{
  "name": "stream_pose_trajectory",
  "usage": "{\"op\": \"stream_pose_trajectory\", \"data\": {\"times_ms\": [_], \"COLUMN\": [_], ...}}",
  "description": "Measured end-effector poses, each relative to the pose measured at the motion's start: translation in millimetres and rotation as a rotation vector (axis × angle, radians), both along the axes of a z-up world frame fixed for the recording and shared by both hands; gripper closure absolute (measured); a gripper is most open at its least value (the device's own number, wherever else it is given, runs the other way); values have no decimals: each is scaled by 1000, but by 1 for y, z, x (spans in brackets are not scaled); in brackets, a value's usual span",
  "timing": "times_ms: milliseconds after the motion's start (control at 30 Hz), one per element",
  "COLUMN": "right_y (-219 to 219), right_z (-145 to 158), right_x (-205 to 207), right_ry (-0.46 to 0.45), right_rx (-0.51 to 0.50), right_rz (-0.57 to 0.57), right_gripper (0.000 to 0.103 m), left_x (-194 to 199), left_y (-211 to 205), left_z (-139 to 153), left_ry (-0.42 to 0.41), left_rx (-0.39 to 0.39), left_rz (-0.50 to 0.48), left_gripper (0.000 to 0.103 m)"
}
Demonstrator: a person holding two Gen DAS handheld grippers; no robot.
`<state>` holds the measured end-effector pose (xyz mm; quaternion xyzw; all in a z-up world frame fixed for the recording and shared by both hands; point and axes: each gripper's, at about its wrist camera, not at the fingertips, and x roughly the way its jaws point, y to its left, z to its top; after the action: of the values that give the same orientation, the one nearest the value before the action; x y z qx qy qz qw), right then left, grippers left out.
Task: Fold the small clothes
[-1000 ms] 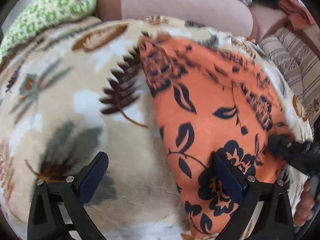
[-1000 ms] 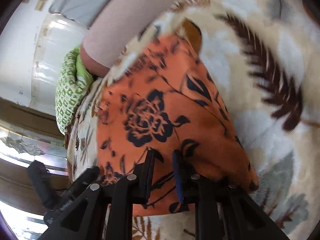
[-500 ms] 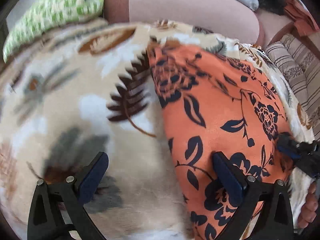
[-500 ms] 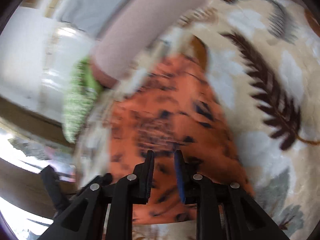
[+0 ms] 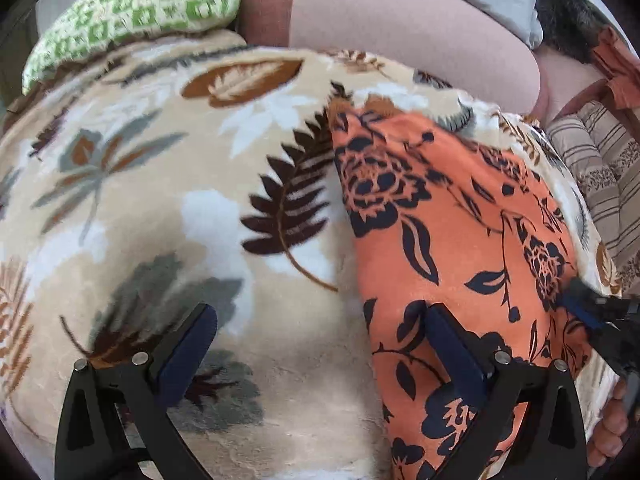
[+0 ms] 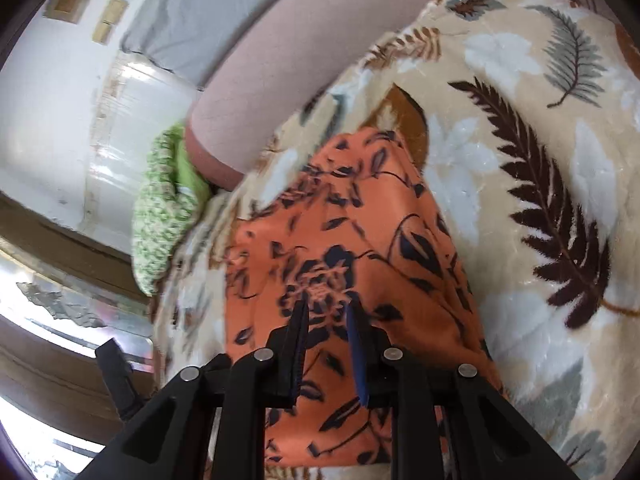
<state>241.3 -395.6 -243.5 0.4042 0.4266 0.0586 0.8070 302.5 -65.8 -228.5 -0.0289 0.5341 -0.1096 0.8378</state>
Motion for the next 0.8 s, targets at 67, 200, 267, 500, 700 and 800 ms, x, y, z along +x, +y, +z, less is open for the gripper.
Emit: {"op": "stream_pose_trajectory", "data": {"times_ms": [67, 200, 267, 500, 700, 800], "right_y": [5, 7, 7, 25, 38, 32], "right_z": [-14, -14, -7, 6, -12, -7], "right_x": [9, 12, 10, 19, 27, 22], "right_ry": [78, 77, 40, -31, 61, 47], "right_rx": [-29, -30, -5, -19, -54, -39], "right_rz": [23, 31, 24, 76, 122, 105], "right_gripper": [80, 81, 79, 79, 78, 78], "left_x": [0, -2, -3, 8, 8, 2], "left_y": [-2, 2, 6, 12, 14, 19], "left_z": [0, 11, 18, -1, 5, 20], "left_ry": [1, -18, -42, 20, 16, -23], "left_rx": [7, -26, -66, 35, 12, -91], "left_rz": [-6, -4, 11, 59, 45, 39], "left_gripper": [0, 0, 0, 0, 0, 0]}}
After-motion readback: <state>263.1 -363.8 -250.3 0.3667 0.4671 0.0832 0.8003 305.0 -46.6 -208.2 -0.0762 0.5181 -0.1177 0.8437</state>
